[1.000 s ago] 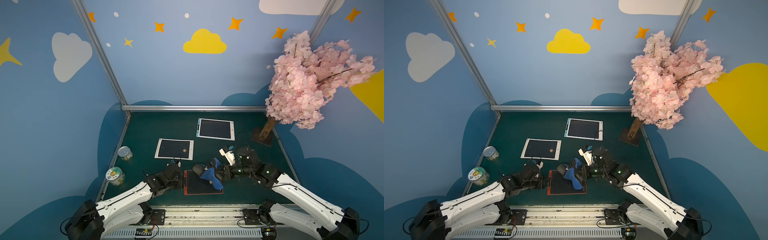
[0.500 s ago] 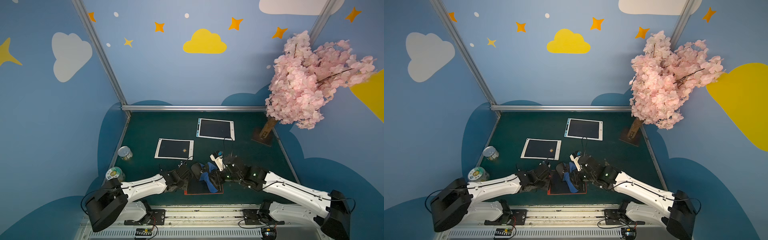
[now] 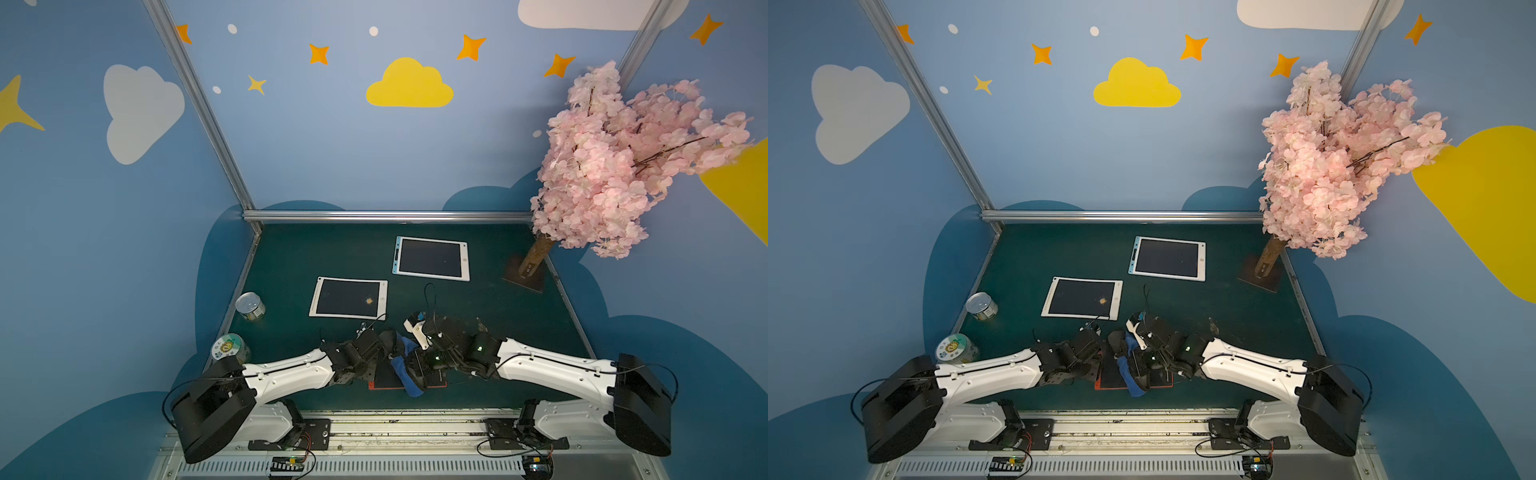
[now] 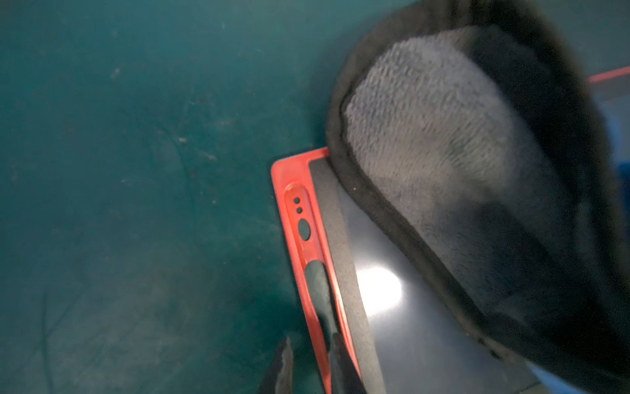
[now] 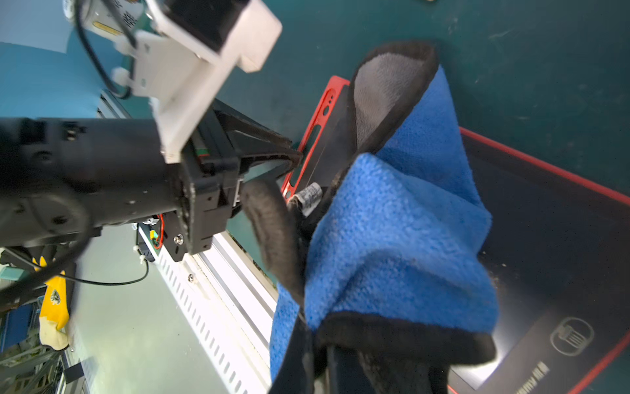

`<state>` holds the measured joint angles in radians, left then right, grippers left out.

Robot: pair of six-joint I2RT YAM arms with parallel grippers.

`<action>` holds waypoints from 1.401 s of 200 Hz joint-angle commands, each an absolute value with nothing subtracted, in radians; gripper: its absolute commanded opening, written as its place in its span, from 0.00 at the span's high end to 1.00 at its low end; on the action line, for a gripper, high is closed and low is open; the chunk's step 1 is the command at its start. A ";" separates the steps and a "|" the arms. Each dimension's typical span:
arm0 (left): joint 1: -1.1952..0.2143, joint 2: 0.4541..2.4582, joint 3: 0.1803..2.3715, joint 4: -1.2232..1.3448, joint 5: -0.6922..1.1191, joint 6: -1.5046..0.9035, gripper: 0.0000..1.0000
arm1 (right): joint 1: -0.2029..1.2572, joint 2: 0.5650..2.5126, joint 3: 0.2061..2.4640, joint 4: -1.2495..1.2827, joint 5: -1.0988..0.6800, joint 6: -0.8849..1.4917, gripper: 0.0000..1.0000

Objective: Wipe the drawing tablet
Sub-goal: Wipe the dirt from the drawing tablet.

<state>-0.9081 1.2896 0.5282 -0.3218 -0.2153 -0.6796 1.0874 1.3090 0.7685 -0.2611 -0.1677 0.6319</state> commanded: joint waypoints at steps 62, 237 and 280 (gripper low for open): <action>-0.950 1.415 0.540 -0.336 -0.235 -0.670 0.87 | 1.080 1.527 0.834 -0.138 -0.248 0.645 1.00; -0.982 1.506 0.588 -0.423 -0.293 -0.686 0.93 | 0.894 1.555 0.540 -0.034 -0.301 0.669 1.00; -0.982 1.499 0.589 -0.433 -0.304 -0.689 0.93 | 0.870 1.475 0.486 -0.111 -0.270 0.653 1.00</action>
<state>-0.9833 1.4387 0.6361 -0.3862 -0.3580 -0.7063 0.8886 1.4857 0.5491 0.1081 -0.3580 0.6727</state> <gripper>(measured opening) 0.071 0.071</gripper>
